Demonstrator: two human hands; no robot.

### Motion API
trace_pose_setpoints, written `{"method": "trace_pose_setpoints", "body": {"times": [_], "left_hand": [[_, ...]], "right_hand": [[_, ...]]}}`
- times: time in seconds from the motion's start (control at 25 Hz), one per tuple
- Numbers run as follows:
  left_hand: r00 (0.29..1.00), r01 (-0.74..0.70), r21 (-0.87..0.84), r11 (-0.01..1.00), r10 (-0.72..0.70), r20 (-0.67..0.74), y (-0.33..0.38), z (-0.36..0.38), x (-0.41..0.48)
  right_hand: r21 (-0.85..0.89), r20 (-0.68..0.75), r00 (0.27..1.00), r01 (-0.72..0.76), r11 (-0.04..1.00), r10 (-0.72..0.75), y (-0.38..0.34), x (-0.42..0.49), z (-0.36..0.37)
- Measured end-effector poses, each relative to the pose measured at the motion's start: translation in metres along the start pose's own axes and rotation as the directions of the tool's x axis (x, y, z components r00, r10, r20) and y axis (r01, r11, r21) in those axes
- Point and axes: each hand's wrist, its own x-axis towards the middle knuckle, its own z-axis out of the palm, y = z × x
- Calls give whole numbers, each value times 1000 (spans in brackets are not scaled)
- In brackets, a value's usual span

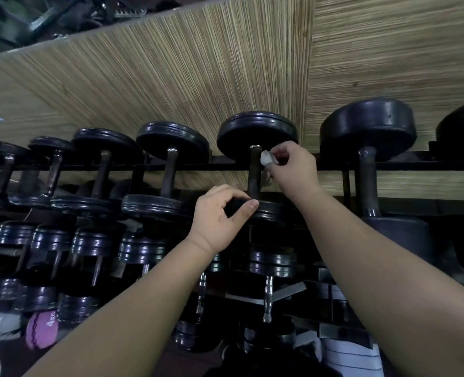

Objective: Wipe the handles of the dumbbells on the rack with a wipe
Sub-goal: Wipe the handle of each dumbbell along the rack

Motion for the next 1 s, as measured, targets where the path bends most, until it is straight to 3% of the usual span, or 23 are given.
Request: {"method": "trace_pose_setpoints", "body": {"times": [0.24,0.44,0.72,0.8,0.88,1.0], "left_hand": [[999,-36,25,999,36,-33,-4,3,1],[998,-44,27,999,45,-46,-7,6,0],[999,-37,30,999,38,-33,-11,5,1],[999,-43,26,999,44,-30,-12,6,0],[999,-42,22,999,43,-28,-11,5,0],[999,-32,18,999,32,-25,-11,5,0]], "right_hand": [[-72,88,996,24,997,-17,0,5,8],[-76,79,997,24,997,-18,-3,10,9],[-242,295,953,6,970,67,-14,-8,0],[-178,262,960,-56,982,102,-14,-15,-3],[-100,135,982,-121,988,134,-19,-9,0],[-72,36,994,-101,992,104,-29,10,10]]}}
